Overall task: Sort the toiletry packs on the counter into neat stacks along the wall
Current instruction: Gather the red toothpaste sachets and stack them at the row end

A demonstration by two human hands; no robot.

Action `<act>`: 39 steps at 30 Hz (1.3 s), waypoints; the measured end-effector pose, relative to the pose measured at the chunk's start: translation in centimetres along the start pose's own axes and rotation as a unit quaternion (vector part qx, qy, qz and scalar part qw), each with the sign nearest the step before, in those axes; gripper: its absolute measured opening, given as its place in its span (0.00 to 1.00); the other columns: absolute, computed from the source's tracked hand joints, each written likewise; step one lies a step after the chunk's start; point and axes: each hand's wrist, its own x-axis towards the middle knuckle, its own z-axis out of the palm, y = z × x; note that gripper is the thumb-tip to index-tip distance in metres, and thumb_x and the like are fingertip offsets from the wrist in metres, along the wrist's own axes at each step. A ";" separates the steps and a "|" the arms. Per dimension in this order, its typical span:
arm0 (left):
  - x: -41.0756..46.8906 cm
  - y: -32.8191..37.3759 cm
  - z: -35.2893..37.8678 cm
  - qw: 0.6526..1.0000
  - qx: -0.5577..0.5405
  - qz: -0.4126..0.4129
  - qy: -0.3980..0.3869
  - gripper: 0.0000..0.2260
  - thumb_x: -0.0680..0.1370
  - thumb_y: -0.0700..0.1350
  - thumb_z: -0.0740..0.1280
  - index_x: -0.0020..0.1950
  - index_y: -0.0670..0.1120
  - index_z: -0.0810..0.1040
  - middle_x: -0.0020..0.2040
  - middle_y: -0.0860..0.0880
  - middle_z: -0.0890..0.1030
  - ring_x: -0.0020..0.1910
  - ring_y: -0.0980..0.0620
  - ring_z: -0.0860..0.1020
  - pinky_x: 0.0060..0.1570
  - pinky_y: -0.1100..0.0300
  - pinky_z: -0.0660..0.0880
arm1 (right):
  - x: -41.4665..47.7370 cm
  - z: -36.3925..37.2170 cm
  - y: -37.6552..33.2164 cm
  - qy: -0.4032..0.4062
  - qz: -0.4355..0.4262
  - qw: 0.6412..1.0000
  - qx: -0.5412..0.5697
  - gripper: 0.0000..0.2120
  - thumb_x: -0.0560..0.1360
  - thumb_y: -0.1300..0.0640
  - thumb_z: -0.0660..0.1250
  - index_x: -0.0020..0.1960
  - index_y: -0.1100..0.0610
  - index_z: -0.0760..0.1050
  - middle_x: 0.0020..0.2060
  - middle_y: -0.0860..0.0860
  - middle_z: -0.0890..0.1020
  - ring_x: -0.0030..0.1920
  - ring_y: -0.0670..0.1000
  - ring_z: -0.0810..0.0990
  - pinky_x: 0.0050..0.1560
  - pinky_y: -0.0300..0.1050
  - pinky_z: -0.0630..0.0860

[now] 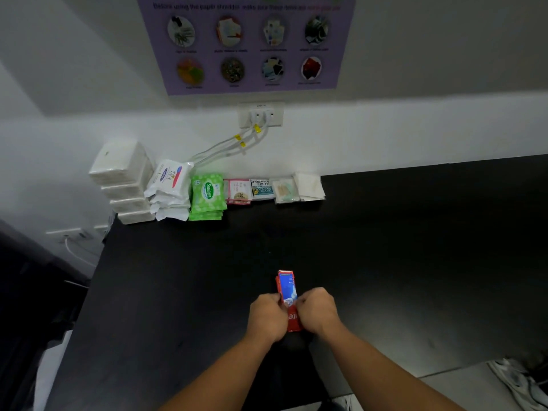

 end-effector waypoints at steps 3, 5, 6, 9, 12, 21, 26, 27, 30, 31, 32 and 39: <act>0.9 1.5 0.8 1.000 0.018 -0.004 0.003 0.08 0.79 0.49 0.68 0.56 0.53 0.83 0.46 0.55 0.83 0.45 0.59 0.81 0.48 0.58 0.80 | 1.0 -1.1 0.1 0.004 0.014 1.000 0.020 0.07 0.76 0.54 0.68 0.48 0.56 0.83 0.43 0.51 0.84 0.42 0.48 0.82 0.40 0.42 0.78; 1.3 2.4 1.6 0.999 0.041 -0.005 0.010 0.08 0.78 0.50 0.69 0.56 0.53 0.82 0.47 0.55 0.82 0.44 0.59 0.81 0.43 0.63 0.77 | 1.7 -1.8 0.3 0.001 0.020 0.999 0.025 0.07 0.76 0.54 0.70 0.49 0.56 0.83 0.44 0.51 0.84 0.42 0.47 0.82 0.40 0.42 0.79; 1.5 2.9 2.0 0.999 0.048 -0.007 0.020 0.08 0.78 0.50 0.69 0.56 0.53 0.82 0.47 0.54 0.82 0.44 0.59 0.80 0.40 0.65 0.75 | 2.1 -2.0 0.4 -0.004 0.019 0.999 0.028 0.07 0.75 0.53 0.70 0.48 0.55 0.83 0.44 0.51 0.84 0.42 0.47 0.83 0.40 0.42 0.79; 2.0 4.0 3.1 0.998 0.027 -0.004 0.048 0.05 0.78 0.48 0.69 0.52 0.52 0.83 0.43 0.55 0.82 0.40 0.60 0.80 0.37 0.66 0.76 | 3.3 -2.6 0.8 -0.020 0.014 0.999 0.027 0.07 0.73 0.53 0.71 0.46 0.56 0.83 0.41 0.52 0.84 0.38 0.48 0.83 0.38 0.41 0.80; 2.6 5.4 3.9 0.997 -0.001 -0.008 0.074 0.05 0.78 0.47 0.68 0.52 0.52 0.84 0.41 0.54 0.84 0.40 0.60 0.81 0.42 0.62 0.80 | 4.7 -3.5 0.6 -0.027 -0.002 0.999 0.022 0.07 0.73 0.53 0.71 0.48 0.56 0.83 0.43 0.52 0.84 0.38 0.47 0.81 0.35 0.39 0.77; 7.6 12.1 8.7 0.988 -0.073 -0.009 0.133 0.10 0.77 0.44 0.70 0.57 0.50 0.85 0.43 0.54 0.83 0.40 0.60 0.79 0.41 0.67 0.76 | 11.1 -10.3 1.6 0.020 -0.031 0.999 0.005 0.11 0.72 0.51 0.72 0.49 0.57 0.83 0.45 0.54 0.85 0.43 0.52 0.83 0.38 0.39 0.76; 12.0 17.0 12.0 0.981 -0.133 -0.013 0.143 0.10 0.74 0.40 0.70 0.53 0.50 0.86 0.42 0.52 0.85 0.46 0.54 0.83 0.47 0.61 0.78 | 16.0 -15.6 2.2 0.042 -0.028 0.998 0.028 0.08 0.70 0.54 0.73 0.46 0.58 0.84 0.42 0.55 0.85 0.45 0.54 0.84 0.44 0.43 0.80; 13.0 17.8 12.5 0.980 -0.139 -0.012 0.144 0.10 0.75 0.40 0.69 0.53 0.50 0.85 0.43 0.53 0.85 0.47 0.54 0.83 0.46 0.63 0.76 | 17.1 -16.5 2.2 0.041 -0.030 0.998 0.034 0.07 0.70 0.55 0.73 0.45 0.57 0.85 0.40 0.54 0.85 0.43 0.53 0.84 0.43 0.43 0.80; 16.1 19.5 13.4 0.976 -0.143 0.006 0.167 0.11 0.76 0.41 0.68 0.57 0.50 0.84 0.48 0.52 0.85 0.48 0.56 0.81 0.47 0.66 0.70 | 20.3 -18.2 1.7 0.031 -0.042 0.998 0.041 0.10 0.72 0.51 0.73 0.45 0.57 0.84 0.39 0.53 0.85 0.39 0.51 0.83 0.38 0.42 0.77; 17.2 19.8 13.6 0.972 -0.148 0.014 0.180 0.11 0.76 0.41 0.67 0.56 0.50 0.84 0.48 0.52 0.84 0.48 0.56 0.80 0.46 0.68 0.70 | 21.3 -18.5 1.4 0.028 -0.049 0.997 0.045 0.11 0.72 0.50 0.73 0.46 0.58 0.84 0.40 0.54 0.85 0.40 0.52 0.83 0.39 0.43 0.77; 18.2 20.0 13.8 0.969 -0.150 0.025 0.195 0.10 0.76 0.40 0.67 0.54 0.49 0.84 0.47 0.53 0.84 0.47 0.56 0.80 0.44 0.72 0.70 | 22.4 -18.7 1.0 0.028 -0.062 0.996 0.050 0.11 0.72 0.50 0.73 0.47 0.58 0.84 0.40 0.55 0.85 0.41 0.53 0.84 0.43 0.46 0.80; 23.7 21.3 12.7 0.964 -0.067 0.053 0.251 0.11 0.79 0.41 0.64 0.57 0.47 0.84 0.53 0.49 0.84 0.51 0.54 0.80 0.49 0.71 0.65 | 28.4 -19.1 -1.8 0.035 -0.104 0.993 0.051 0.10 0.74 0.54 0.72 0.49 0.60 0.83 0.44 0.55 0.85 0.45 0.53 0.84 0.53 0.51 0.81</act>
